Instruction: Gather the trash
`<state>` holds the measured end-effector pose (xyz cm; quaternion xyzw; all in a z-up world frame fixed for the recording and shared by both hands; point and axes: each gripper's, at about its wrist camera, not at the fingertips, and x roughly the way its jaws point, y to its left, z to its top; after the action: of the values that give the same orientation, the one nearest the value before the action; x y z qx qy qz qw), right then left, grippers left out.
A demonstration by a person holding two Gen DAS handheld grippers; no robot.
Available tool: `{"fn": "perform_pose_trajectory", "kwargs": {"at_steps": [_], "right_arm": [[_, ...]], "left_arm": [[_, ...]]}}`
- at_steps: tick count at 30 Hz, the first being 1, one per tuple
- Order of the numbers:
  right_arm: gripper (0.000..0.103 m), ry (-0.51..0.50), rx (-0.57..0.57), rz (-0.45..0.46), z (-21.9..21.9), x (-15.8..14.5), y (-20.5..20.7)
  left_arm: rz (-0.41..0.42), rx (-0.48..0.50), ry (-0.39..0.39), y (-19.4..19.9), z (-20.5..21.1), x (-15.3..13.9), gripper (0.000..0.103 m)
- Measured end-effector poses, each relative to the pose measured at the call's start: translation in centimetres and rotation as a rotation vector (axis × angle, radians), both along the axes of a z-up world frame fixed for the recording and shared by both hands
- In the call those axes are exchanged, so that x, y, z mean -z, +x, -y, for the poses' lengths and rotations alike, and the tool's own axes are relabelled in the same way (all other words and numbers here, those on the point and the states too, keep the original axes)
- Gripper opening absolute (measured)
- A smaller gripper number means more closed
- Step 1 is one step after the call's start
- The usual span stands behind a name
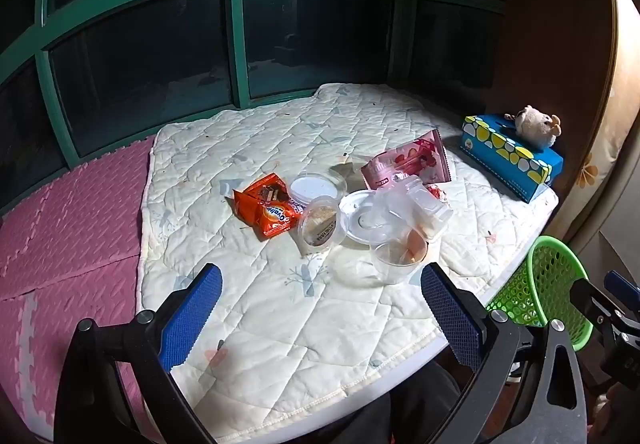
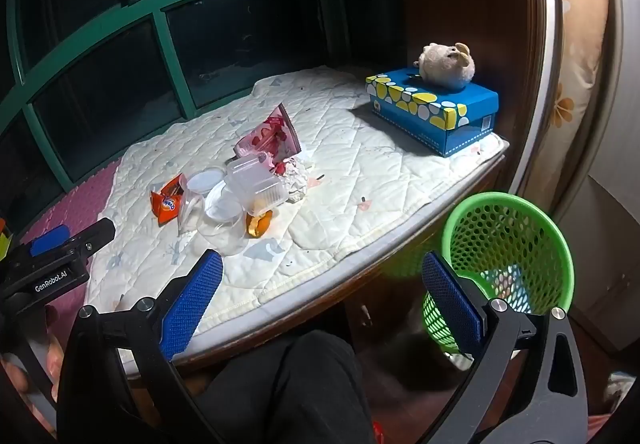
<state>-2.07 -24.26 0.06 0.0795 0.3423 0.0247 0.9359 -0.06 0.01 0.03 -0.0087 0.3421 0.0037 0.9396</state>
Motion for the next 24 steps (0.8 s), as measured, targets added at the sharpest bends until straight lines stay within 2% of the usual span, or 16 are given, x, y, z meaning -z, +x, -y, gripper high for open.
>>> {"fn": "perform_pose_trajectory", "kwargs": {"at_steps": [24], "right_arm": [[0.099,-0.001,0.001,-0.012,0.17,0.28,0.31]], "left_arm": [[-0.022,-0.006,-0.005,0.27,-0.22,0.57,0.096]]}}
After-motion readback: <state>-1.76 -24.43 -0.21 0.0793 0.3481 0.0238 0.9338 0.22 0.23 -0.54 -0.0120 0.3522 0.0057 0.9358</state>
